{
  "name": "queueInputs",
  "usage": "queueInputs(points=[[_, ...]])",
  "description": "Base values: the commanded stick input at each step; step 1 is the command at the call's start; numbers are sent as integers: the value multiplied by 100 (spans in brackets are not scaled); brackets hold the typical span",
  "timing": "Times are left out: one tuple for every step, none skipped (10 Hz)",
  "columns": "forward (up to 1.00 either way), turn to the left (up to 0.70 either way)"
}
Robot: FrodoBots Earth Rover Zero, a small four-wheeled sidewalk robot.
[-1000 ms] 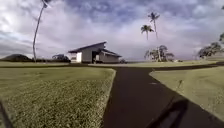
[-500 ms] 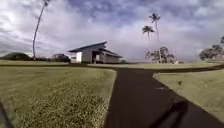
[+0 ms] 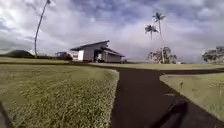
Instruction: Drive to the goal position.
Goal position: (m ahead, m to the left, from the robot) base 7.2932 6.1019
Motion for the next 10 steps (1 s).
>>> queueInputs(points=[[70, -35], [70, -1], [70, 0], [70, 0], [70, 0], [70, 0], [70, 0], [70, 0], [70, 0], [70, 0]])
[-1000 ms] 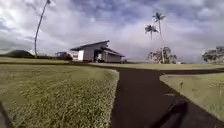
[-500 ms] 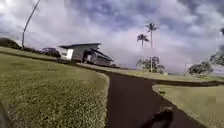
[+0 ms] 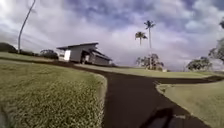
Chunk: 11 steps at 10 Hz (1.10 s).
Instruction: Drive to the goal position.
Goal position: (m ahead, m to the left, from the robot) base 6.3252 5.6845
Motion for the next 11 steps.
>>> queueInputs(points=[[70, 0], [70, 0], [70, 0], [70, 0], [70, 0], [70, 0], [70, -23], [70, -35], [70, -35], [70, -35], [70, -35]])
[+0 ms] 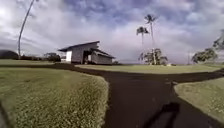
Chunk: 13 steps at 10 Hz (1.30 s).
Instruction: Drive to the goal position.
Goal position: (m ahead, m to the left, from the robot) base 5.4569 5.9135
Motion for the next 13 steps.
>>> queueInputs(points=[[70, -35], [70, -35], [70, -35], [70, -35], [70, -35], [70, -33], [70, -5], [70, 0], [70, 0], [70, 0], [70, 0], [70, 0], [70, 0]])
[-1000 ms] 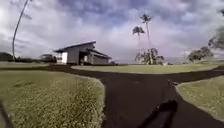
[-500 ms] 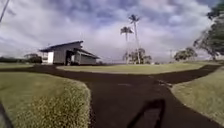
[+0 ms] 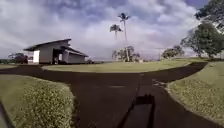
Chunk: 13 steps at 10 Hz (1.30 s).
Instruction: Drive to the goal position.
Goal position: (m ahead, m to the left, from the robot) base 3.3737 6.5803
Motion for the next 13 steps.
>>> queueInputs(points=[[70, 0], [70, 0], [70, 0], [70, 28], [70, 35], [70, 35], [70, 35], [70, 35], [70, 35], [70, 35], [70, 35], [70, 35], [70, 35]])
